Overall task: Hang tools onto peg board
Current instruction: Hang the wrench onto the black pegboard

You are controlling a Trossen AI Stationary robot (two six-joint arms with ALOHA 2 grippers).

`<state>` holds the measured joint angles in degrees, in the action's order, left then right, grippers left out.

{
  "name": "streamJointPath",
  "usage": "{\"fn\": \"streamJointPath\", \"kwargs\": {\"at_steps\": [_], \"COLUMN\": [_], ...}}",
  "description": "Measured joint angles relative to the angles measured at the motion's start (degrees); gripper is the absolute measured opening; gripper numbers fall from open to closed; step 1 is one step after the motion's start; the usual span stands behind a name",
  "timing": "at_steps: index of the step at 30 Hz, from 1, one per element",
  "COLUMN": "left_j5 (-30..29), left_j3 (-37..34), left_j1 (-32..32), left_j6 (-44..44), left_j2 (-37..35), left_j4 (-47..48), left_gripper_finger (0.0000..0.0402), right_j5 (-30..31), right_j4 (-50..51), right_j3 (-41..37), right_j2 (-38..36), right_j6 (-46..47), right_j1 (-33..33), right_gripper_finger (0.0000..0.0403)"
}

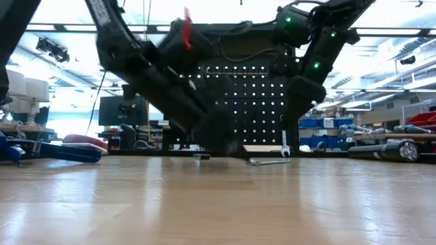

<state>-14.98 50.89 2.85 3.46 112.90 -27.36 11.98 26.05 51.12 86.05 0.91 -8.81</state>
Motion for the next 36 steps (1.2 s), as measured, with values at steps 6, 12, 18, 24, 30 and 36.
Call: {"fn": "streamJointPath", "kwargs": {"at_steps": [6,12,18,24,30,36], "left_j5": [-0.31,-1.65,-1.76,-1.24,0.56,0.46], "left_j3": [3.62,5.69,6.53,6.47,6.38,6.03], "left_j1": [0.19,0.17,0.22,0.25,0.15,0.2], "left_j6": [0.18,3.7,4.9,5.16,6.89,4.52], "left_j2": [3.31,5.42,7.16,7.28,6.69,3.92], "left_j4": [-0.18,0.76,0.45,0.46,1.02,3.2], "left_gripper_finger": [0.0278,0.0276,0.0221,0.0125,0.0058,0.0056], "right_j5": [-0.44,-0.45,-0.45,-1.57,-1.59,-1.11], "right_j4": [-0.53,-0.52,-0.49,-0.57,2.27,5.26], "right_j3": [0.02,0.02,0.0,0.0,0.0,0.0], "right_j2": [0.69,0.38,0.14,0.12,-0.74,-5.78], "right_j6": [0.31,0.07,-0.04,0.4,0.82,1.92], "right_j1": [-0.1,-0.06,0.09,0.22,1.04,1.02], "right_gripper_finger": [0.0183,0.0181,0.0181,0.0176,0.0175,0.0174]}}
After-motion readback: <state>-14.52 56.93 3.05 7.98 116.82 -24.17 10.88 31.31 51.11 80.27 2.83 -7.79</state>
